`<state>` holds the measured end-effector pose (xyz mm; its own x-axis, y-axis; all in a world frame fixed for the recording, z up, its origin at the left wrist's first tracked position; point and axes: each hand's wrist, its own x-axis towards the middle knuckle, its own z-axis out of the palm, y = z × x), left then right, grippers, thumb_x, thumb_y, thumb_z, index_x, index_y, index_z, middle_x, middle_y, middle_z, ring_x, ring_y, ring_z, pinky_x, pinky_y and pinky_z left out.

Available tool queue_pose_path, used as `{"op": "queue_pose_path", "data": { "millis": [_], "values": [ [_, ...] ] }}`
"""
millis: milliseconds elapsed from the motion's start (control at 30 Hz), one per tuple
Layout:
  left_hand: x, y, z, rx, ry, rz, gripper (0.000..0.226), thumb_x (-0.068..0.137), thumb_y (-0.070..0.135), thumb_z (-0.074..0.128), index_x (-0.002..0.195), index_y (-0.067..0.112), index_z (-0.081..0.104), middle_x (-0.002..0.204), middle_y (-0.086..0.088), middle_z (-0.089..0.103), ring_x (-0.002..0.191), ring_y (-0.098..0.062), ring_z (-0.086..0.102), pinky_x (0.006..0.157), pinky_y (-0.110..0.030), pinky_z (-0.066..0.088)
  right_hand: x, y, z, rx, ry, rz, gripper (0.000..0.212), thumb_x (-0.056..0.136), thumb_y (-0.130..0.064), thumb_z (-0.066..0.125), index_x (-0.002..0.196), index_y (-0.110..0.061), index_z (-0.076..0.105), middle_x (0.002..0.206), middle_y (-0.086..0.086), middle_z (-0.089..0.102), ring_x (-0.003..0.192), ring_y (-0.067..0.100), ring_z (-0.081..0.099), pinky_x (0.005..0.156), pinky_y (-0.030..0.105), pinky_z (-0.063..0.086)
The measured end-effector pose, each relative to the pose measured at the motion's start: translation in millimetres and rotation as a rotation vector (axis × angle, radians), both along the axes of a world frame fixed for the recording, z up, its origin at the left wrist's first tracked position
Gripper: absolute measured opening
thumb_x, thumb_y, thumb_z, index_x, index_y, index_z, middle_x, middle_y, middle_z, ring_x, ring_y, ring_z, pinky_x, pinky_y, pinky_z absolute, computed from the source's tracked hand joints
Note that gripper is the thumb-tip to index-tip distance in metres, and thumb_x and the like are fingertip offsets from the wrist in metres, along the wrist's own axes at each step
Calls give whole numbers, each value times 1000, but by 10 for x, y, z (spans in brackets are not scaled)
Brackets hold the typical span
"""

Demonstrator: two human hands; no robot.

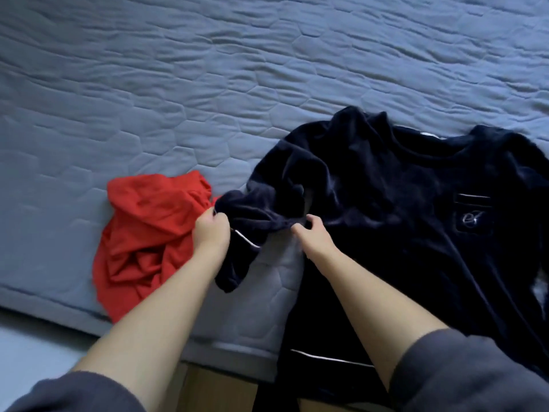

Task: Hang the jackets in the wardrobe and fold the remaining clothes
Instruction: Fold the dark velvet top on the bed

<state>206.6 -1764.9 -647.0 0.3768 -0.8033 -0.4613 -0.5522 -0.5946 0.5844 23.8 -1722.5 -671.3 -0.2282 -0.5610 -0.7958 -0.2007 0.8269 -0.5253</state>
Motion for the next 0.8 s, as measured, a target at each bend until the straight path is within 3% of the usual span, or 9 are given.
{"op": "queue_pose_path", "data": {
  "millis": [67, 200, 333, 433, 500, 567, 667, 733, 800],
  "values": [
    [498, -386, 354, -168, -109, -9, 18, 84, 16, 45, 73, 7, 55, 92, -30, 62, 79, -34, 52, 66, -35, 28, 182, -197, 73, 2, 50, 91, 65, 87, -30, 52, 147, -20, 30, 117, 11, 60, 92, 25, 58, 78, 31, 44],
    [1419, -1060, 909, -406, -366, 33, 27, 77, 22, 57, 101, 9, 60, 105, -19, 63, 97, -36, 58, 79, -38, 43, 630, -673, 273, -164, 242, 252, 52, 87, -23, 50, 138, -21, 40, 129, 7, 51, 103, 24, 55, 80, 31, 44],
    [1919, -1273, 714, -197, -405, 104, 58, 79, 27, 68, 129, 9, 46, 133, -19, 47, 122, -35, 45, 100, -43, 38, 847, -976, 324, -216, 427, 379, 44, 86, -23, 52, 130, -21, 48, 130, 6, 44, 111, 28, 53, 91, 40, 46],
    [1997, -1232, 292, -13, -290, 207, 57, 84, 27, 65, 131, 1, 45, 136, -23, 48, 125, -36, 45, 101, -39, 36, 820, -1055, 209, -401, 687, 399, 34, 84, -22, 54, 119, -19, 56, 126, 4, 48, 114, 25, 47, 90, 39, 38],
    [1956, -1177, 2, 83, -234, 166, 60, 84, 29, 65, 134, 4, 43, 139, -20, 47, 127, -35, 45, 103, -38, 35, 763, -1107, 82, -514, 814, 405, 42, 83, -24, 57, 125, -21, 54, 136, 5, 44, 126, 25, 40, 96, 42, 32],
    [1907, -1089, -267, 168, -164, 113, 75, 81, 36, 69, 141, 7, 34, 144, -19, 41, 131, -34, 42, 109, -41, 33, 718, -1139, -69, -415, 773, 579, 62, 84, -32, 57, 143, -27, 37, 156, 5, 23, 143, 25, 19, 109, 49, 23],
    [1889, -937, -525, 262, -193, 56, 82, 77, 42, 74, 142, 11, 34, 144, -20, 39, 131, -35, 41, 110, -43, 33, 739, -1101, -278, -99, 545, 952, 76, 88, -46, 53, 152, -34, 13, 162, 3, -1, 148, 28, 1, 114, 58, 14],
    [1942, -982, -522, 194, -335, 89, 60, 78, 45, 67, 127, 13, 50, 133, -20, 47, 124, -36, 46, 105, -44, 37, 757, -1064, -368, -123, 538, 983, 74, 89, -50, 51, 152, -34, 15, 162, 3, 1, 148, 29, 2, 114, 59, 12],
    [1989, -1191, -440, -6, -347, 142, 48, 80, 39, 63, 117, 10, 55, 127, -20, 51, 119, -36, 47, 102, -43, 39, 781, -1100, -396, -311, 648, 869, 63, 90, -49, 48, 148, -35, 28, 162, 1, 9, 148, 25, 5, 113, 60, 11]
  ]
}}
